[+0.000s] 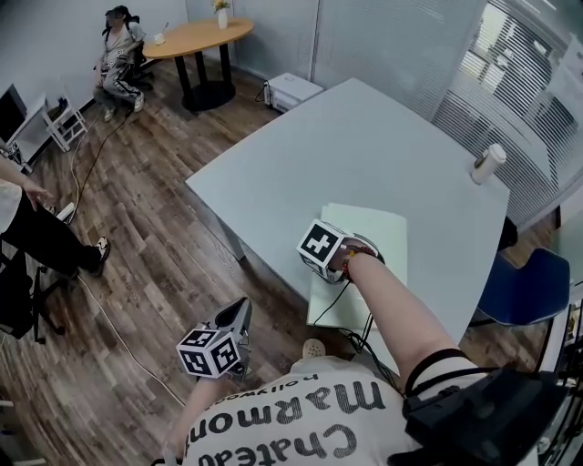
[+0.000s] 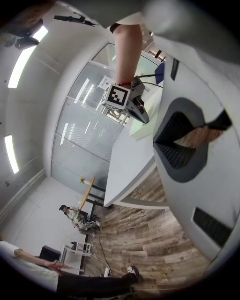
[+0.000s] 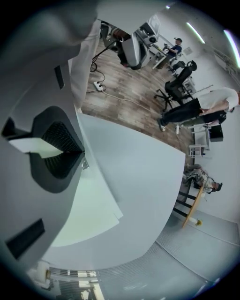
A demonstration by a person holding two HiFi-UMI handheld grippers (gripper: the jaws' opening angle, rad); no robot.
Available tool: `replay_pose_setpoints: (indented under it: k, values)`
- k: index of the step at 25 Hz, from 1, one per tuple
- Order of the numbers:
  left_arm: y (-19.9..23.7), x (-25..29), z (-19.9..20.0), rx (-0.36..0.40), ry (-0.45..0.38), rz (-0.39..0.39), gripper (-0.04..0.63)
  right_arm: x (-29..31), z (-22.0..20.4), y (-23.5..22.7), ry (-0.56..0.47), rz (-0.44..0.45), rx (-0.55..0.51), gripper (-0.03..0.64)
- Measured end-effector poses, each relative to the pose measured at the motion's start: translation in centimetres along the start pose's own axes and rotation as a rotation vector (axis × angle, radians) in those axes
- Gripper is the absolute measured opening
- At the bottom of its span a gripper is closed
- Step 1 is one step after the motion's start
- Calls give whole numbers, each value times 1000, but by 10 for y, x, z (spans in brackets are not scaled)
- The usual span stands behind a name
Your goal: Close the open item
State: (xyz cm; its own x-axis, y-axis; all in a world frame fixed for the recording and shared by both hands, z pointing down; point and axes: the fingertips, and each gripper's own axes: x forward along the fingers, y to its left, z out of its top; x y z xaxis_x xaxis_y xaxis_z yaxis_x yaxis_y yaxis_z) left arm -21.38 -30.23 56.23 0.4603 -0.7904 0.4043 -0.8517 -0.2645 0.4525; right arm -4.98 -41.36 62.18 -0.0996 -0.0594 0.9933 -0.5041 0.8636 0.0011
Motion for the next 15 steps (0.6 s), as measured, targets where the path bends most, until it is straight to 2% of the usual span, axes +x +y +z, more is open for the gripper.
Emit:
replay_pose_setpoints:
  k: [3, 7, 11, 15]
  values:
    - [3, -5, -2, -11, -1, 8, 18, -3, -1, -7, -17, -8, 30, -5]
    - [3, -9, 0, -7, -4, 18, 18, -5, 0, -7, -103, 1, 65, -5]
    - [1, -15, 6, 15, -26, 32, 18, -12, -3, -11, -242, 14, 171, -5]
    - [-2, -23, 13, 16, -48, -13, 18, -34, -11, -17, -411, -60, 305, -5]
